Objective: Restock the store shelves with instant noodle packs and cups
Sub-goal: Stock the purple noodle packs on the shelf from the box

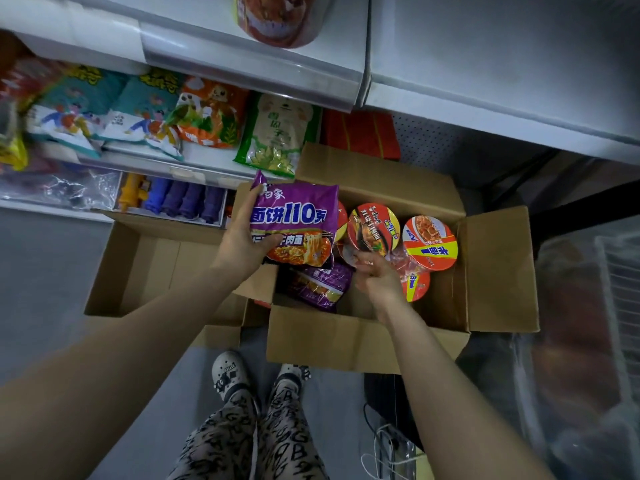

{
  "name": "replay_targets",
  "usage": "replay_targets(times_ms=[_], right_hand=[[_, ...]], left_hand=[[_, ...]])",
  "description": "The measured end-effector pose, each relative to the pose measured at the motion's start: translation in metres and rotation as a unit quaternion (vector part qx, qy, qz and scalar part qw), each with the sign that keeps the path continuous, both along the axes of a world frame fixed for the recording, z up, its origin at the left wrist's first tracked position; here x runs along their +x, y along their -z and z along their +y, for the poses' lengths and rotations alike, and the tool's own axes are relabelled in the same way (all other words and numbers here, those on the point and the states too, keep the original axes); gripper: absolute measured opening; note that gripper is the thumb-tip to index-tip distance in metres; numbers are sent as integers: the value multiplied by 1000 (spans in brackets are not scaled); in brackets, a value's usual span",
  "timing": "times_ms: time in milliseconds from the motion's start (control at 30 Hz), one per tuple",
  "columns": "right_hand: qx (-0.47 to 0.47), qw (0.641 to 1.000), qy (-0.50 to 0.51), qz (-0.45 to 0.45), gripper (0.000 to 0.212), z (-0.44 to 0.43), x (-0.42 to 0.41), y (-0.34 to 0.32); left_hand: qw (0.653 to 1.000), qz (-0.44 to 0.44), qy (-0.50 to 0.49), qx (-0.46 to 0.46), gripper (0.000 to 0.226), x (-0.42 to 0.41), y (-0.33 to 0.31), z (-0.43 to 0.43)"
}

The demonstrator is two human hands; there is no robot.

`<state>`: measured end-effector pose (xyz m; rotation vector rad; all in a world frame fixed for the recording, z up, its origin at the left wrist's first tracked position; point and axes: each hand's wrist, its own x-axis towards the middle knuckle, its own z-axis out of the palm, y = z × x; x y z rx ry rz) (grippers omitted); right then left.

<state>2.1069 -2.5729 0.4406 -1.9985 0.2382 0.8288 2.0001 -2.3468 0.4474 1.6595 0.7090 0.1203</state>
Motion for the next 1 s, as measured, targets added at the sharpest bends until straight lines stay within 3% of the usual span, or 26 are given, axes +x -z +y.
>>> replay_targets(times_ms=[100, 300, 433, 567, 667, 833, 933, 1000], right_hand=[[-43, 998, -24, 40, 44, -4, -4, 24], [-137, 979, -144, 33, 51, -6, 8, 87], [-213, 960, -183, 13, 42, -2, 18, 127], [-225, 964, -138, 41, 22, 7, 32, 163], [-235, 962, -101, 96, 51, 13, 40, 193], [-178, 973, 5, 150, 72, 15, 41, 241], [-157, 971, 40, 174, 62, 13, 43, 252], [-149, 970, 48, 188, 41, 11, 43, 253]], left_hand=[[1000, -7, -8, 8, 84, 6, 10, -4], [1000, -17, -9, 14, 84, 33, 24, -6], [998, -23, -17, 53, 84, 51, 41, -7], [995, -36, -25, 87, 83, 70, 51, -8], [994, -52, -18, 93, 80, 79, 59, -9], [993, -53, -20, 104, 82, 85, 75, -3], [992, -47, -19, 112, 82, 88, 77, -1], [993, -48, -20, 111, 82, 88, 77, -3]])
